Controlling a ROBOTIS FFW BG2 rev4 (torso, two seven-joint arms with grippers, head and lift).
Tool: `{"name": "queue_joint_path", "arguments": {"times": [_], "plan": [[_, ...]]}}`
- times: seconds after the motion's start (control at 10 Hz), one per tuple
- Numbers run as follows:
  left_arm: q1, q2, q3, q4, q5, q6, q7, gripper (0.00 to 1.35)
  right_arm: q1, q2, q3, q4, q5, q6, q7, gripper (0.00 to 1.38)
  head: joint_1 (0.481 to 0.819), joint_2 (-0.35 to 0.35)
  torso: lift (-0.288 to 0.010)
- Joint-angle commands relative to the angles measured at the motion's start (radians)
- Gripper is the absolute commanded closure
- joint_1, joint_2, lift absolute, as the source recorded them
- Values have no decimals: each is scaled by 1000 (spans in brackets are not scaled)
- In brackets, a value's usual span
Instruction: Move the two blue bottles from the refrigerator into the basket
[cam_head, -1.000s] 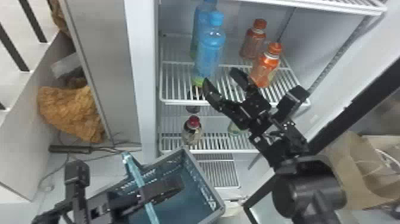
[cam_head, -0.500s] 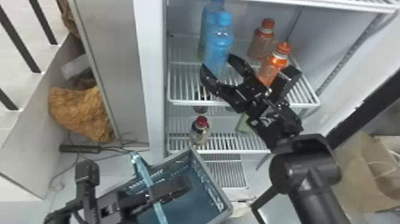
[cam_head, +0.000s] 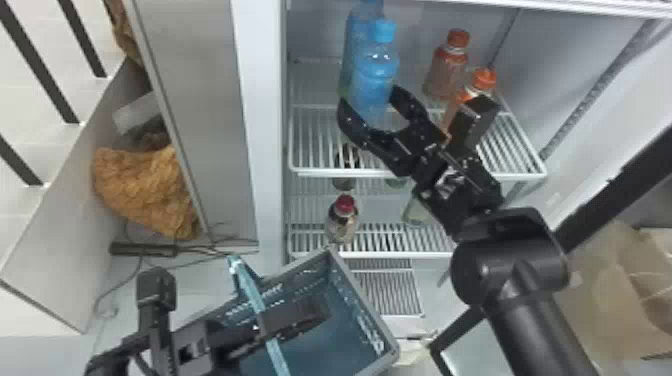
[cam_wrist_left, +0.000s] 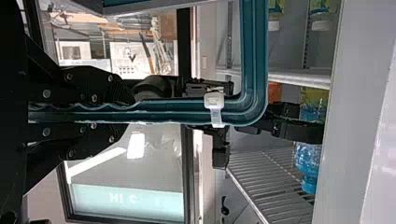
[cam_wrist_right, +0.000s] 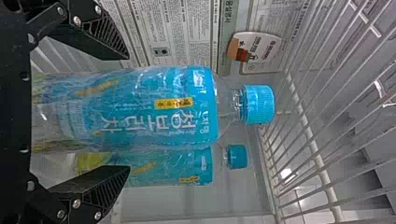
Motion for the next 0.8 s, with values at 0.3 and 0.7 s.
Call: {"name": "queue_joint_path", "arguments": {"times": [0.3, 0.7], "plan": [[3, 0, 0, 0, 3, 0, 0, 1202, -36, -1, 18, 37, -26, 28, -7, 930, 695, -114, -10], [5, -2, 0, 0, 5, 0, 0, 1202, -14, -3, 18, 20, -24, 3, -12, 1277, 695, -117, -10]]}}
